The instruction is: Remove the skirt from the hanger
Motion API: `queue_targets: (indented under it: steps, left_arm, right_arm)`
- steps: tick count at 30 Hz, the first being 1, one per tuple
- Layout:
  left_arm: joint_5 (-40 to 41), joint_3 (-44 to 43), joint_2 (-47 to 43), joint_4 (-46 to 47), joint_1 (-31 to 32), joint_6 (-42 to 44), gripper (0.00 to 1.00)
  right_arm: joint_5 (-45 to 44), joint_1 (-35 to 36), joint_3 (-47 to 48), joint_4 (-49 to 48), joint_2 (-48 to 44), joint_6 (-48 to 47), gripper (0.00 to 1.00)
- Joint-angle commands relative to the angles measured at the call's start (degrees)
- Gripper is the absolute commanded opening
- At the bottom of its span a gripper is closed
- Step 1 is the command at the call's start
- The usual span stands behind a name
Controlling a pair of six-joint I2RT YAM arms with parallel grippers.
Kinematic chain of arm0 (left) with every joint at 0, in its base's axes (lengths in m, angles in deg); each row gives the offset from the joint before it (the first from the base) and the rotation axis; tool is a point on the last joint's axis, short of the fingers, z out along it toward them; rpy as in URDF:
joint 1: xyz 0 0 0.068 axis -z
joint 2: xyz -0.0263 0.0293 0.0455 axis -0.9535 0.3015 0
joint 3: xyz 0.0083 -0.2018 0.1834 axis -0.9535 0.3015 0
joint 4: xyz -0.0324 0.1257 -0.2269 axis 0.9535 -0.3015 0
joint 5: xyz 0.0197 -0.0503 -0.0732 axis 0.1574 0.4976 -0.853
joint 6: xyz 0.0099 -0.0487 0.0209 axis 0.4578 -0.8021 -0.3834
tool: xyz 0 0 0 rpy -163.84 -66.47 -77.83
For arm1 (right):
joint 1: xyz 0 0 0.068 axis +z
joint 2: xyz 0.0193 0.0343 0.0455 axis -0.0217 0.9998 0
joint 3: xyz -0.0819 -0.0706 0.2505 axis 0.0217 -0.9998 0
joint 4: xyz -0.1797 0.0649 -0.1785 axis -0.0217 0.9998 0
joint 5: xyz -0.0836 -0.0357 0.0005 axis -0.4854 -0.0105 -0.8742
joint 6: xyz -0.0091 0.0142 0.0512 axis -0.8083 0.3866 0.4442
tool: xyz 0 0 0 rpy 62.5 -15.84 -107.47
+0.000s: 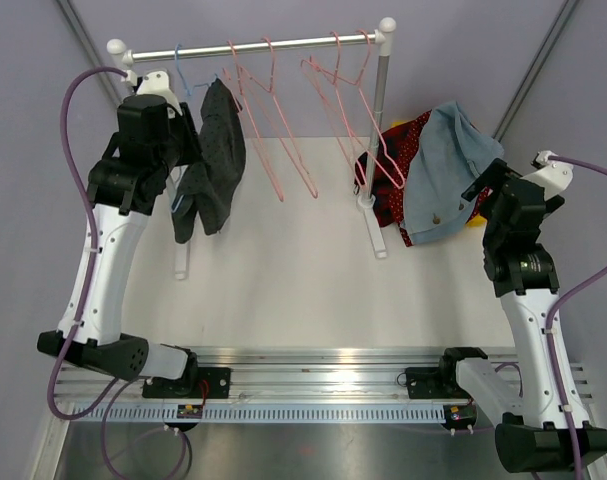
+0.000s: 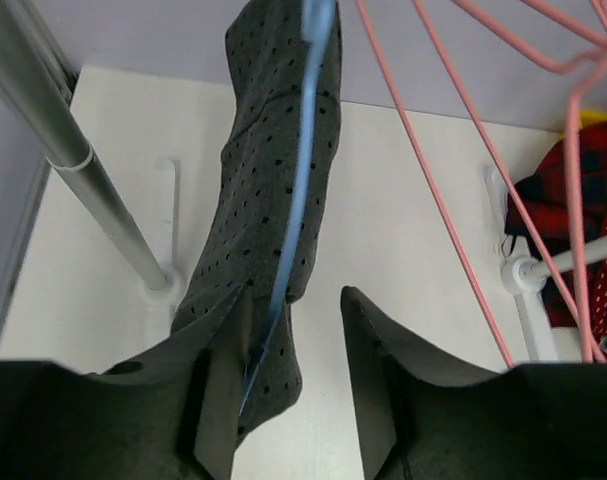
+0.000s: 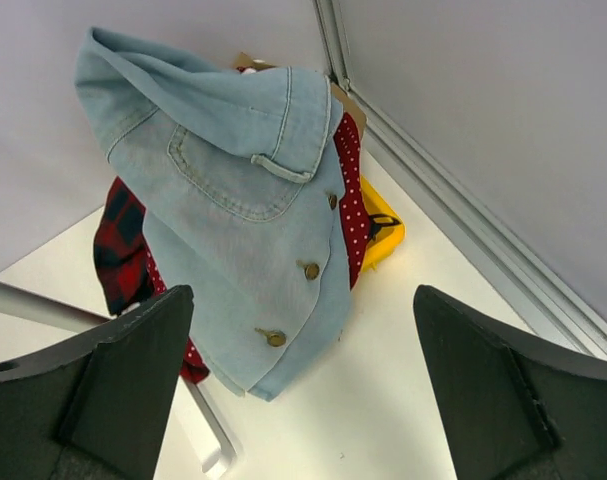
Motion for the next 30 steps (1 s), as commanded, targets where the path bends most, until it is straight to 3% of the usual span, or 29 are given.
queue_targets:
  steps: [1, 3, 7, 11, 15, 19, 22, 23, 25, 26, 28, 30]
  left_arm:
    - [-2.2, -1.1, 1.9, 4.8, -2.5, -1.1, 0.14]
    - [-2.7, -2.3, 2.8, 4.5, -2.8, -1.3, 0.00]
    - [-4.2, -6.5, 2.9, 4.1, -2.9, -0.5, 0.00]
    - [-4.8, -17.7, 3.4, -0.2, -2.9, -0.4, 0.00]
    - [-6.9, -25.4, 4.2, -4.8, -2.8, -1.3, 0.00]
    - [-9.3, -23.6, 1.2, -3.4, -2.8, -3.1, 0.00]
    - [-10.7, -20.7, -1.0, -2.0, -2.8, -4.5, 0.00]
    - [-11.0, -19.9, -1.9, -1.2, -2.8, -5.3, 0.00]
    - [-11.5, -18.5, -2.4, -0.7, -2.8, -6.0, 0.00]
    - [-11.6, -18.3, -2.8, -0.6, -2.7, -6.5, 0.00]
    - [-12.1, -18.0, -3.2, -0.3, -2.7, -7.4, 0.00]
    - [-12.2, -18.3, -3.3, -0.5, -2.7, -7.9, 0.00]
  right_arm:
    - [3.5, 0.3, -1.1, 1.2, -2.0, 1.4, 0.98]
    - [4.2, 0.3, -1.6, 1.4, -2.6, 1.5, 0.97]
    - [8.3, 0.3, -1.6, 0.7, -4.8, 0.7, 0.95]
    - [29.0, 0.3, -2.8, -7.2, -9.4, -3.4, 0.95]
    - [44.2, 0.3, -0.1, -12.9, -10.0, -2.7, 0.98]
    - [52.5, 2.9, 7.7, -11.9, -3.8, -2.0, 0.99]
    - [47.7, 15.1, 15.9, -7.0, 1.3, -6.7, 0.99]
    - [40.6, 24.9, 21.4, -4.9, 3.3, -10.8, 0.99]
    - [31.1, 37.6, 27.5, 0.8, 10.1, -15.5, 0.99]
    - [19.4, 43.4, 32.4, 1.8, 12.3, -17.5, 0.99]
    - [9.8, 57.6, 35.0, 1.2, 18.1, -22.5, 0.99]
    - [4.6, 63.3, 36.9, -0.6, 21.1, -22.6, 0.99]
